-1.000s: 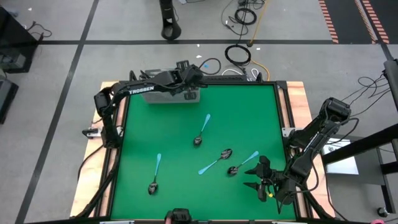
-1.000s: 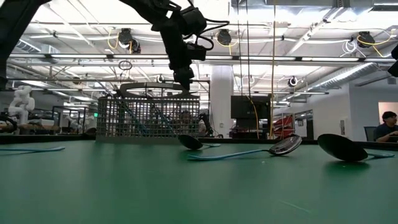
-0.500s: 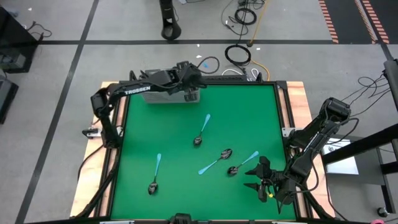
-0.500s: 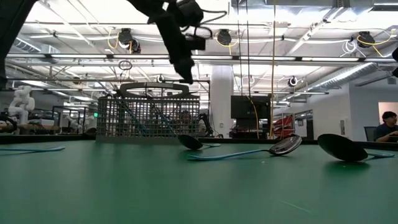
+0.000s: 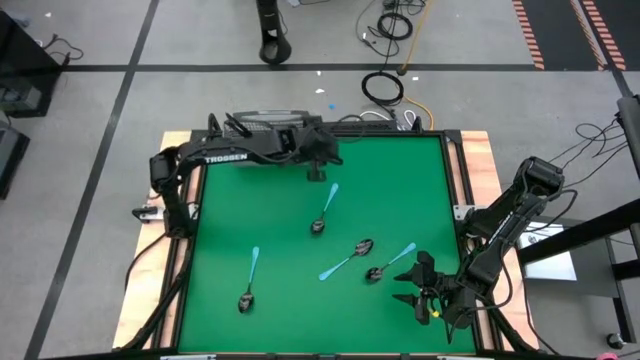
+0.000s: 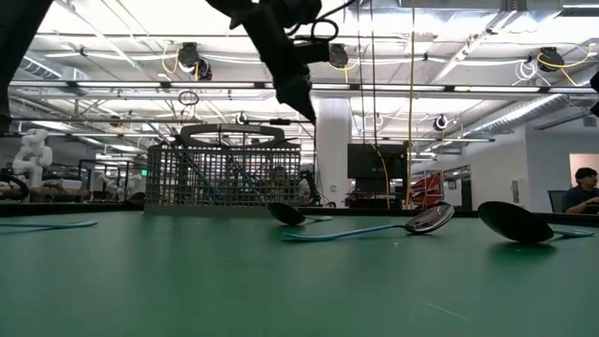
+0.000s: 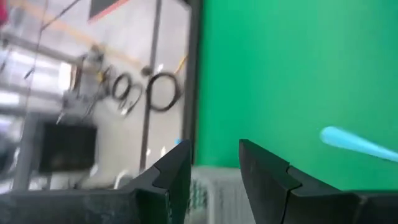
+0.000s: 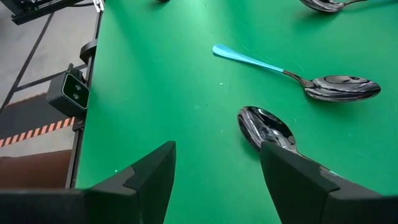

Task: Sort silverware
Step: Put the spoon into the silverware rack

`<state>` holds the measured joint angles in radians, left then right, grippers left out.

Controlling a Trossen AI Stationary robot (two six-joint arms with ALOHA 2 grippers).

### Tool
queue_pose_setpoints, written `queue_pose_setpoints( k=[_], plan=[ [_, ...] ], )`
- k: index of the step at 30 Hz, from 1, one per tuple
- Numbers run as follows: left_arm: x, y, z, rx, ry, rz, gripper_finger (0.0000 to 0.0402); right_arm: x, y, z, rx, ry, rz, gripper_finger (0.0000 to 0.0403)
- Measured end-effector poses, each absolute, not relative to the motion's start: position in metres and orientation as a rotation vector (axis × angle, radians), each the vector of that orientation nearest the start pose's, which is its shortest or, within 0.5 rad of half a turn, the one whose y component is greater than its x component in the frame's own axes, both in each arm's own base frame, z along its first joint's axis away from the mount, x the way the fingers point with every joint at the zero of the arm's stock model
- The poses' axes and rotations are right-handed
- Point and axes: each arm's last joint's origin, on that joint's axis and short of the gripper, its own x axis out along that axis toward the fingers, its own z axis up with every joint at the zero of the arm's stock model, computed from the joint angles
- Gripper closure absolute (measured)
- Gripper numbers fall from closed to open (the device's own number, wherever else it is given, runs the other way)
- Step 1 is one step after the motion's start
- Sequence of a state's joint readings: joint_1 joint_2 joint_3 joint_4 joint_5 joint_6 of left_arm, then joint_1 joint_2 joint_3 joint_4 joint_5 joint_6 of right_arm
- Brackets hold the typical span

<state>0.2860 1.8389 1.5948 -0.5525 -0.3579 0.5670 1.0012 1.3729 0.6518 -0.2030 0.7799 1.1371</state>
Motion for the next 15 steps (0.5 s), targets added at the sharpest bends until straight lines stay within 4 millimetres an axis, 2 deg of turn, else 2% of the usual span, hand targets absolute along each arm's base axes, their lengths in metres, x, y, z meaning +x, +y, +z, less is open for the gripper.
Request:
queue_pose_setpoints(
  k=[4, 8, 15],
  plan=[
    [0.401, 0.123, 0.279, 0.578, 0.921, 0.299, 0.0265, 0.149, 0.195, 0.175, 0.382, 0.591, -0.138, 0.0179],
    [0.411, 0.141, 0.266, 0.572, 0.896, 0.368, 0.0265, 0.15, 0.196, 0.175, 0.391, 0.589, -0.137, 0.0179],
    [0.405, 0.166, 0.247, 0.514, 0.981, 0.415, 0.0265, 0.15, 0.196, 0.175, 0.407, 0.589, -0.14, 0.0179]
  ],
)
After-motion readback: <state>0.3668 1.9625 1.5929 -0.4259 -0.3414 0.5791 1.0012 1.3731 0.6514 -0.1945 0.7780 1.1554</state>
